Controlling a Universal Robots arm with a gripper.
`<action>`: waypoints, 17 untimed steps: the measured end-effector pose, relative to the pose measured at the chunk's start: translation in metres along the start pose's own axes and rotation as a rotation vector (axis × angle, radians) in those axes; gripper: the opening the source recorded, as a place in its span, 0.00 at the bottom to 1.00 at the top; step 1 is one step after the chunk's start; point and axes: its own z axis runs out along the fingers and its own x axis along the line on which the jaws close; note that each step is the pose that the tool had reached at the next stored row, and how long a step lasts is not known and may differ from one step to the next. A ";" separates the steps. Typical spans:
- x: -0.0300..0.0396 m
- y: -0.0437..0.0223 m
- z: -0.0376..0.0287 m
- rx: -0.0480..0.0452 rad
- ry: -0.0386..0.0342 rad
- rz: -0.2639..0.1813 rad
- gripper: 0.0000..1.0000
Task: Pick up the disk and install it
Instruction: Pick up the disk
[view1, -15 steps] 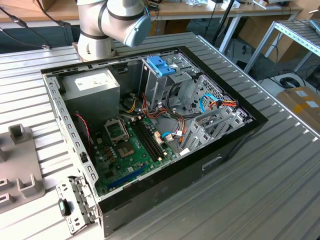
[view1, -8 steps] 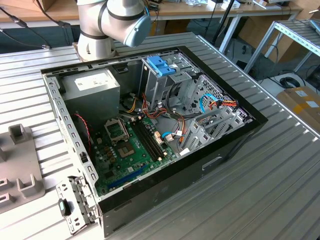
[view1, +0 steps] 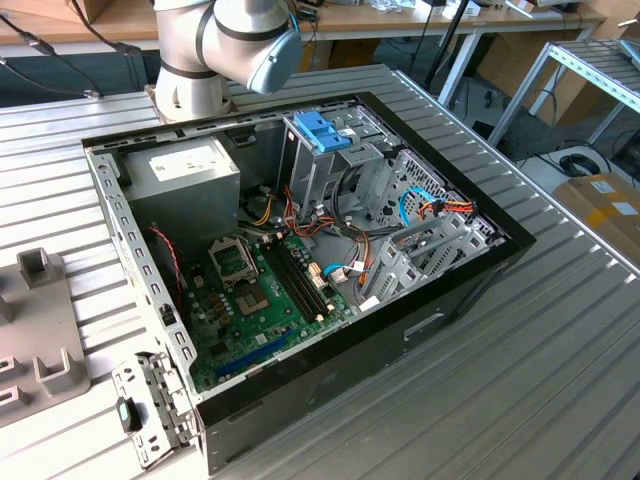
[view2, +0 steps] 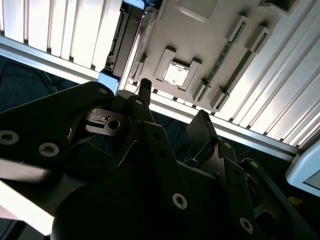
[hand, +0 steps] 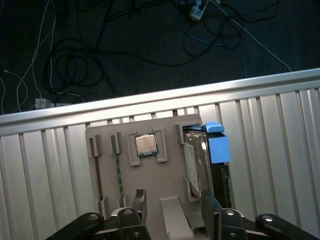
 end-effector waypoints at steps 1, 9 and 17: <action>0.0000 0.0000 0.0002 0.0000 0.0000 0.000 0.56; 0.0000 -0.0001 0.0016 0.0000 0.0000 0.000 0.56; 0.0001 -0.0001 0.0028 0.0000 0.0000 0.000 0.56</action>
